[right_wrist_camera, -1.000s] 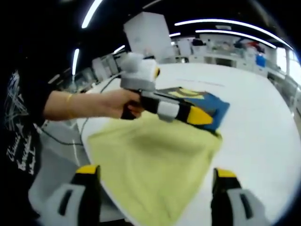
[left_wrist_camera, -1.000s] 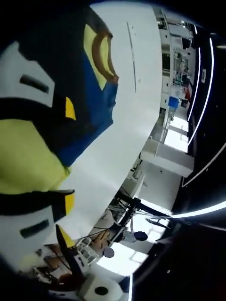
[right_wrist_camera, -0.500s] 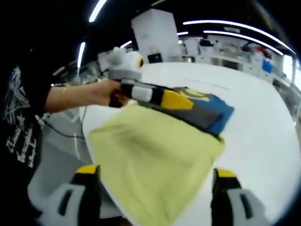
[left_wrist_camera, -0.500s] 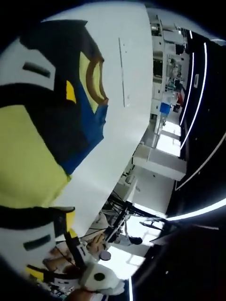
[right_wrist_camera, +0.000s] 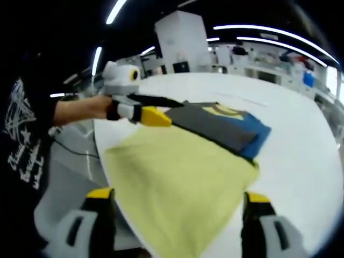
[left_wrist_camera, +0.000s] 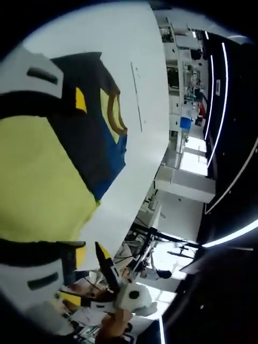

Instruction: Fold the garment on the visible template until the final outline fits inside the template.

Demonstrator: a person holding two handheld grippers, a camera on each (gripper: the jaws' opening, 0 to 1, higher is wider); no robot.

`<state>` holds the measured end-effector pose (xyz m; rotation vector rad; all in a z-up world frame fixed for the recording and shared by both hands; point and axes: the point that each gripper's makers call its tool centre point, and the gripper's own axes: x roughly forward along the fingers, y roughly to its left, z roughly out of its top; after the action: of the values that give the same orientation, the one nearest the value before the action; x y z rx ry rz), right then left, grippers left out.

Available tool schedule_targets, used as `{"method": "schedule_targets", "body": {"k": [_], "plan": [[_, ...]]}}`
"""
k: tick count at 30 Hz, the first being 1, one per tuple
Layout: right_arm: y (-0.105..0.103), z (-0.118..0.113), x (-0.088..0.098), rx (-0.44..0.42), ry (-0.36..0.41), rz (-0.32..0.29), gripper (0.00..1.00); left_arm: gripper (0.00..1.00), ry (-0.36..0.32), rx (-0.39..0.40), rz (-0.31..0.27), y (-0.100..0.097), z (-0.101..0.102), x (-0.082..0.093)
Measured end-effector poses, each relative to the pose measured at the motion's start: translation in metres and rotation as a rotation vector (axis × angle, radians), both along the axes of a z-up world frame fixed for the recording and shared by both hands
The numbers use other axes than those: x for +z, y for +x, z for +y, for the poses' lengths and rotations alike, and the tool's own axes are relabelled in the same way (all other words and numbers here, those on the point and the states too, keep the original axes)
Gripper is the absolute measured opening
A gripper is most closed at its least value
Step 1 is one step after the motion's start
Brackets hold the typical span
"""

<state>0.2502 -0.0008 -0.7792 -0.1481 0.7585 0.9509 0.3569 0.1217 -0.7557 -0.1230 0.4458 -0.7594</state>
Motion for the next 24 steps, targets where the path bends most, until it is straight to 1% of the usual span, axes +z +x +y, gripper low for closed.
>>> {"method": "schedule_targets", "body": {"k": [3,7,11,14,16,21,24], "plan": [[-0.002,0.002,-0.001,0.016,-0.007,-0.001,0.99,0.99,-0.005,-0.005,0.008,-0.011,0.009,0.002],[-0.006,0.003,-0.003,0.036,-0.02,0.004,0.99,0.99,0.011,-0.013,0.007,-0.026,0.025,0.004],[-0.008,0.004,-0.004,0.048,-0.025,0.005,0.99,0.99,0.03,-0.009,0.016,-0.04,0.042,0.001],[-0.011,0.003,-0.005,0.059,-0.036,0.006,0.99,0.99,0.043,-0.011,0.023,-0.05,0.048,-0.002],[-0.013,0.002,-0.007,0.061,-0.04,0.008,0.99,0.97,0.052,-0.01,0.029,-0.055,0.052,-0.004],[-0.019,0.0,-0.012,0.074,-0.059,0.017,0.99,0.94,0.047,-0.005,0.04,-0.066,0.061,-0.008],[-0.021,-0.003,-0.015,0.075,-0.066,0.025,0.99,0.88,0.09,-0.029,0.036,-0.078,0.066,-0.014]]}}
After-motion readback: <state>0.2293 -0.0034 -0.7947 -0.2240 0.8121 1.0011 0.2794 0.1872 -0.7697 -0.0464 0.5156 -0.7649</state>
